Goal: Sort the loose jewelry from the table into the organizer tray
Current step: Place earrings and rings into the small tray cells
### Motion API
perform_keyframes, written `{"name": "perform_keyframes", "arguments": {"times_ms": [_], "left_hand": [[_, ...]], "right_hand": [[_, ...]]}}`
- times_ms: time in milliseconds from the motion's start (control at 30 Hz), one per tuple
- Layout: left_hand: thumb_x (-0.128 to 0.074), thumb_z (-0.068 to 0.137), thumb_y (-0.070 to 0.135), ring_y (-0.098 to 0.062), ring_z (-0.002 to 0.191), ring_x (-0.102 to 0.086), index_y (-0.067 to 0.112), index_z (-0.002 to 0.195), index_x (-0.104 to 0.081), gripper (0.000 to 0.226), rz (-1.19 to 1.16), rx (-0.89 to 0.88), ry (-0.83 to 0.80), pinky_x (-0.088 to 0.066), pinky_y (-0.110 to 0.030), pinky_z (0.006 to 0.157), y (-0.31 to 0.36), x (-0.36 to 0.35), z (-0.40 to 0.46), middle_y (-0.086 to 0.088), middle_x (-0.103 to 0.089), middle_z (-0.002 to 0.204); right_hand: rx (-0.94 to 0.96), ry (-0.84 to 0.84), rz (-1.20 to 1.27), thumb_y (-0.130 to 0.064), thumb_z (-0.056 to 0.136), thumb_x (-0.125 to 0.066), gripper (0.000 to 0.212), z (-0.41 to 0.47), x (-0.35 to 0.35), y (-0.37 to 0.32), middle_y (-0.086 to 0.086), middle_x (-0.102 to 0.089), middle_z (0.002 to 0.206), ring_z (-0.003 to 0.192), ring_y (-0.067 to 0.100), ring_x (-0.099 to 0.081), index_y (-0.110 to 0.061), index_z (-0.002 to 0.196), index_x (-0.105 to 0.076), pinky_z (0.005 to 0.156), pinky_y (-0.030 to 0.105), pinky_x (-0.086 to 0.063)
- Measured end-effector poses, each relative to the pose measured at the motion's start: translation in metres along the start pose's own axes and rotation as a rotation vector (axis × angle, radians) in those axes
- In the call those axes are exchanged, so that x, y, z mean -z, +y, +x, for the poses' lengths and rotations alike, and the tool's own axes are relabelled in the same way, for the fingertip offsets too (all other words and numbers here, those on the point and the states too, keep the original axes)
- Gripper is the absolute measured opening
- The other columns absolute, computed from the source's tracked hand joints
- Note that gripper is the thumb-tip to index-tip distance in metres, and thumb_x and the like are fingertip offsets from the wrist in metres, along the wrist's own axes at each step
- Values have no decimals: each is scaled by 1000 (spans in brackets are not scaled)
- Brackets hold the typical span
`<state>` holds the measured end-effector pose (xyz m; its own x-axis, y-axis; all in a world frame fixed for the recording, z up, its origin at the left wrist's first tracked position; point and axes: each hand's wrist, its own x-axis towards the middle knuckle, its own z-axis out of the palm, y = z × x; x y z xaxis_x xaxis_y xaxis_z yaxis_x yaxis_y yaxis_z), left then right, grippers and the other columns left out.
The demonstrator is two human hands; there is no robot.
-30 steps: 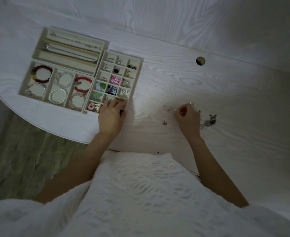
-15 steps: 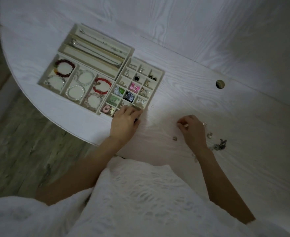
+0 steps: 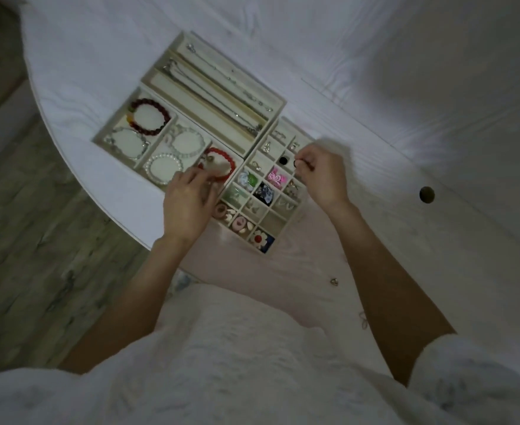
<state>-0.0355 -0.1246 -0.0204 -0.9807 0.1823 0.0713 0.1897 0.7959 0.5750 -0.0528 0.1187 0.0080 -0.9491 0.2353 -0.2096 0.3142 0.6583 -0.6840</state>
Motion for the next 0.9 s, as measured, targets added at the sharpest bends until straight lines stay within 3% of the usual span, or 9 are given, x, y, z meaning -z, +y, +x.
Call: {"name": "perform_keyframes", "arguments": {"times_ms": [133,333,433,700,900], "left_hand": [[-49,90,26,-33,86,-55,15,112,-66,30,-24,-1,-53,-45,-40,74,-8,-5,9,-11,-65,98],[-57,89,17,-30,89,-55,15,111,-67,24,-64,3,-44,-45,-38,77,-10,-14,15,-8,-65,102],[-54,89,18,-30,89,-55,13,110,-66,25,-75,-3,-51,-44,-38,77,-9,-14,18,-9,-64,102],[-55,89,18,-29,90,-53,12,109,-66,23,-68,-2,-69,-42,-37,76,-6,-14,20,-9,-63,101],[-57,87,14,-29,88,-54,11,108,-66,23,-74,-23,-56,-42,-35,75,-6,-13,19,-10,-63,102]], "right_hand": [[29,39,-180,-12,86,-65,7,8,-11,-3,5,-60,105,98,18,-54,-13,91,-69,81,24,-44],[-48,86,-150,-3,88,-57,21,12,-16,3,7,-58,112,98,13,-53,-18,92,-72,83,17,-43],[-58,101,-204,1,87,-52,27,14,-11,1,7,-54,113,96,20,-55,-17,97,-70,77,23,-46],[60,41,-559,-15,86,-63,14,13,-14,-10,7,-57,108,103,23,-50,-13,95,-73,76,27,-42],[7,108,-571,-16,88,-60,16,14,-24,-9,7,-60,108,100,22,-52,-10,94,-74,75,29,-43]]}}
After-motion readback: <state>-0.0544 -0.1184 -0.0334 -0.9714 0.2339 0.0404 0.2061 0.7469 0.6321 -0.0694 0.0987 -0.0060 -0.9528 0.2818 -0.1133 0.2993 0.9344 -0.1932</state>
